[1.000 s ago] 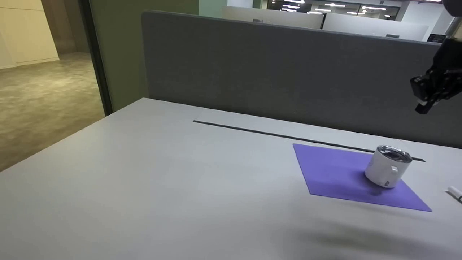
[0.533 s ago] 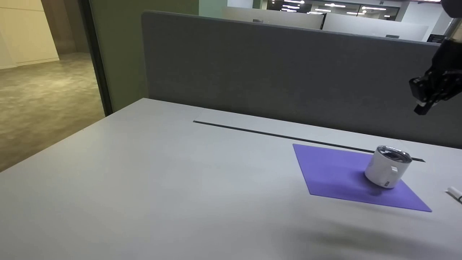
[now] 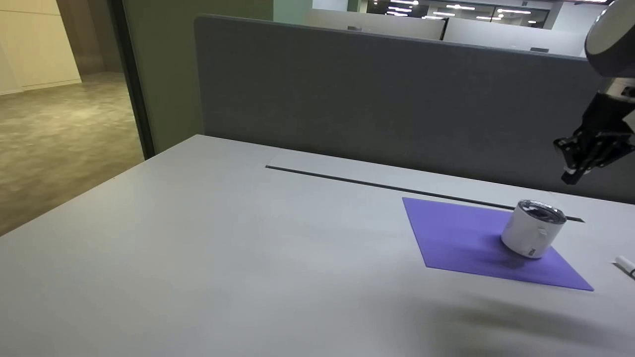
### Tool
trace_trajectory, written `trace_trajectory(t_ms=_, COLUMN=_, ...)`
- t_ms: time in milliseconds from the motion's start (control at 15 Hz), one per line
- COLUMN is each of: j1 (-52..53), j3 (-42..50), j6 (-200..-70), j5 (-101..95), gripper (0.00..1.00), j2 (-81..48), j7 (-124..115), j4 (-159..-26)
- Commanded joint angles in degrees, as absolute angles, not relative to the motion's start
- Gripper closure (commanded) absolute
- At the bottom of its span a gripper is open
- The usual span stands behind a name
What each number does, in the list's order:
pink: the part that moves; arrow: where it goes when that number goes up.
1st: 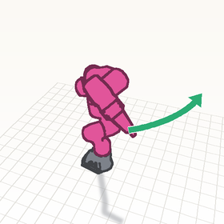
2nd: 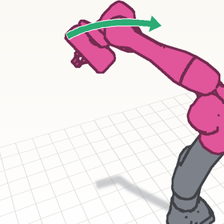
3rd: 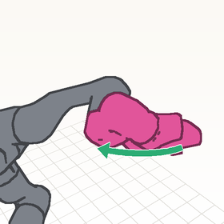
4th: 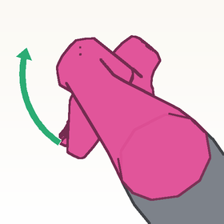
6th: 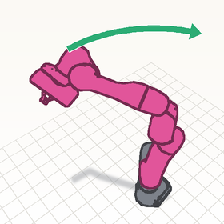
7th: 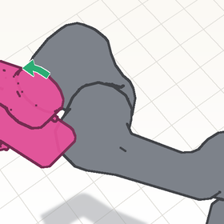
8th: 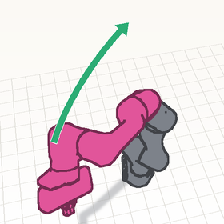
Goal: Slide the lid on the cup
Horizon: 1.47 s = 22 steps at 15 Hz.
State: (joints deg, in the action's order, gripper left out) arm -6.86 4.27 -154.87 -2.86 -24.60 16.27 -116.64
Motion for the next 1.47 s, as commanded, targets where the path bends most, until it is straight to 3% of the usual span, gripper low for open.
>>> trace_trajectory(t_ms=0, j1=-8.3, j3=2.5, j6=-157.8, j5=-1.1, gripper=1.0, j2=-28.3, j7=14.6, j4=-114.0)
trace_trajectory(t_ms=1400, j1=-5.8, j3=4.4, j6=-158.1, j5=-2.2, gripper=1.0, j2=-35.5, j7=8.2, j4=-111.7)
